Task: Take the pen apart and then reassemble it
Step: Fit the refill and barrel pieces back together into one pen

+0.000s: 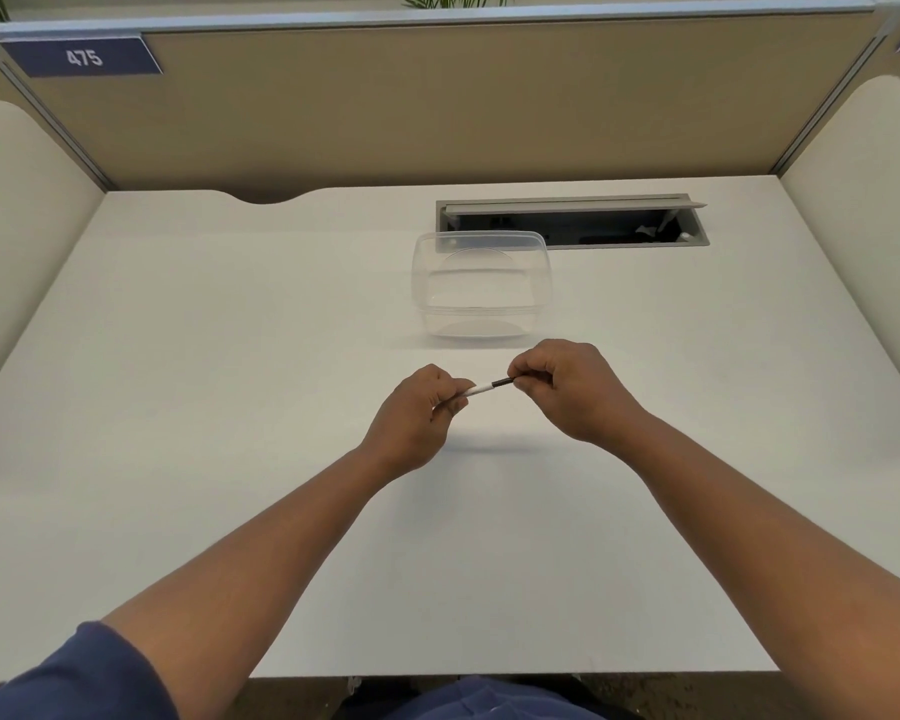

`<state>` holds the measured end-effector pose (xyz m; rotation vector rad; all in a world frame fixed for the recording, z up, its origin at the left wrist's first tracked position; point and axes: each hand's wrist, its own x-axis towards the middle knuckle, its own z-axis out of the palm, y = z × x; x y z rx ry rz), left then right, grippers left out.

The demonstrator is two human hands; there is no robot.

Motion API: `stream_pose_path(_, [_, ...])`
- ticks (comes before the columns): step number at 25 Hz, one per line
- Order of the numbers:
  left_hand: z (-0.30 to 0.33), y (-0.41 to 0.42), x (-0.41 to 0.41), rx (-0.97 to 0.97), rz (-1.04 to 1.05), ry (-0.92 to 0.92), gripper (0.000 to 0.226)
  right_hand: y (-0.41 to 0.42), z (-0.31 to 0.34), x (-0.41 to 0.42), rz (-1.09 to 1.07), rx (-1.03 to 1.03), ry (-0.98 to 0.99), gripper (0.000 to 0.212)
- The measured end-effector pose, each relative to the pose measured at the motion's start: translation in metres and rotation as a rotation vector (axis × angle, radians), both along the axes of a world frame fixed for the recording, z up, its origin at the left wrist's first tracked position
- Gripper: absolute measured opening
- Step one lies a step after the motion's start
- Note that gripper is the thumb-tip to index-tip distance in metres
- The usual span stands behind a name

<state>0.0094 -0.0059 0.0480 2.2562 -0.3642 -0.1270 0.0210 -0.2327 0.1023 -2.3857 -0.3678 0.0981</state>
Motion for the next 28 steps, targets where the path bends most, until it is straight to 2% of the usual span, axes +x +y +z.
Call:
stream_pose_path(7, [0.006, -0.004, -0.001, -0.003, -0.003, -0.038, 0.025, 0.004, -0.009, 0.001, -0.035, 0.071, 0.023, 0.012])
stream_pose_path(15, [0.014, -0.006, -0.003, 0.065, -0.021, -0.024, 0.021, 0.011, -0.013, -0.005, -0.023, 0.068, 0.060, 0.022])
stream_pose_path(19, [0.019, -0.002, -0.001, 0.084, -0.009, 0.056, 0.021, 0.010, -0.016, -0.010, -0.004, 0.121, 0.015, 0.009])
stream_pose_path(22, [0.024, 0.000, 0.002, 0.081, -0.018, 0.115, 0.020, 0.005, -0.018, -0.013, 0.012, 0.120, -0.069, 0.020])
stream_pose_path(28, [0.030, 0.002, 0.011, 0.055, -0.079, 0.208, 0.021, 0.003, -0.019, -0.012, 0.046, 0.134, -0.216, 0.015])
